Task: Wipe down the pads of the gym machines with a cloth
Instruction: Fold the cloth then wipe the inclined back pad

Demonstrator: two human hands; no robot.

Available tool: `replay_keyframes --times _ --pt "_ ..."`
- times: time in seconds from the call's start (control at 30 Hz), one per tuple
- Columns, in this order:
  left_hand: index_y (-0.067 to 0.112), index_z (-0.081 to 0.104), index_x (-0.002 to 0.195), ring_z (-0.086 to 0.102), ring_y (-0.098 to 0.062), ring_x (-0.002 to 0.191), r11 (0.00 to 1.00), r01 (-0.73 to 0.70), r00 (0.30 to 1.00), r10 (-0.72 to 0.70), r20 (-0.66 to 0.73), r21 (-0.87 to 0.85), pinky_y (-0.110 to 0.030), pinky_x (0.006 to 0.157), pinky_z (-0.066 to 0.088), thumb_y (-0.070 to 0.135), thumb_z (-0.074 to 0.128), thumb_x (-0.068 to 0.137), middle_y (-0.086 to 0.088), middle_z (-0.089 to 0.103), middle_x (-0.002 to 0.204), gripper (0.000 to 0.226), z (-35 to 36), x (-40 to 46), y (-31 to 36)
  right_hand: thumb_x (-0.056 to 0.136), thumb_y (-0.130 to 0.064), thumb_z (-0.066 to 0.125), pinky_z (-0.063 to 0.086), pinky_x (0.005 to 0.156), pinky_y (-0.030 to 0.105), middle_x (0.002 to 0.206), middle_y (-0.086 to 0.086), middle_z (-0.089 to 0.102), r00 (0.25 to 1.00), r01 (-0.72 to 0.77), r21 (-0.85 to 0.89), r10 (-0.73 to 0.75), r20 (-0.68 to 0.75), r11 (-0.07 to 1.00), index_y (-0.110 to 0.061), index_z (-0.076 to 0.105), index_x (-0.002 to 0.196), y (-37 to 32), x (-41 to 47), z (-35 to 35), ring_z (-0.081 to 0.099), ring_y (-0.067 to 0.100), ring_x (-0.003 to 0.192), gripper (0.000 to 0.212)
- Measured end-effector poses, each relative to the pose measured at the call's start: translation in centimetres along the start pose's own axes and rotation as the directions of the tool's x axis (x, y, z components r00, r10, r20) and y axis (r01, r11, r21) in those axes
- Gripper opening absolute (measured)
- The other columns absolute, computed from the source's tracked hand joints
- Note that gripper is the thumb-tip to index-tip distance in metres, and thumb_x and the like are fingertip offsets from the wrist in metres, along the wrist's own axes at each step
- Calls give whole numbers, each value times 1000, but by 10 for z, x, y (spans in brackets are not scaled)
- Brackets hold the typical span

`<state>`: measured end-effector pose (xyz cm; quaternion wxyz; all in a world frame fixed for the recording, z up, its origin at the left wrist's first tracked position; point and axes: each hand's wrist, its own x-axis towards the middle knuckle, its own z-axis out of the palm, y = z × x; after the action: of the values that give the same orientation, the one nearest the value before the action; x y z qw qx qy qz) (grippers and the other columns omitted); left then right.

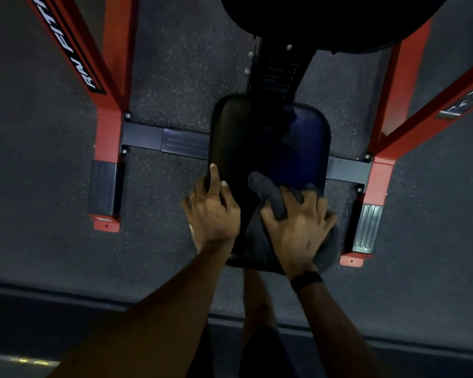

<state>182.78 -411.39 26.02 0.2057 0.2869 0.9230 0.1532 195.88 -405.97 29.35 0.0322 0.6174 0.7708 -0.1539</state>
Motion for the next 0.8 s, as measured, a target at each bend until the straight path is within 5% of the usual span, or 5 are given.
replay_keyframes --times 0.17,0.4,0.7,0.8 --pt "17 47 148 61 -32 114 1000 4 1000 -4 7 0 -57 103 40 41 26 103 -13 61 133 55 -1 -1 1 84 -55 48 36 89 51 117 16 58 998 51 -58 -52 -26 997 -24 67 115 -8 97 12 51 36 107 48" --pt "19 44 150 59 -27 117 1000 -1 1000 1 7 15 -56 104 40 43 24 104 -9 62 131 55 -3 0 1 88 -54 41 30 101 54 125 15 59 999 -54 -78 54 4 996 -20 68 118 -29 230 27 46 34 124 53" --pt "19 47 148 59 -32 116 1000 -6 1000 6 16 18 -60 102 41 43 25 103 -12 63 131 56 -2 0 0 86 -51 54 39 90 54 122 17 53 998 62 -43 -64 -26 997 -23 61 124 -14 25 2 49 38 108 48" --pt "18 49 147 60 -33 115 1000 -2 1000 2 -14 15 -61 102 41 42 27 103 -13 64 129 54 -2 0 1 86 -54 49 40 88 55 116 17 54 994 108 -64 -110 -28 992 -21 63 118 -13 41 6 50 37 104 48"
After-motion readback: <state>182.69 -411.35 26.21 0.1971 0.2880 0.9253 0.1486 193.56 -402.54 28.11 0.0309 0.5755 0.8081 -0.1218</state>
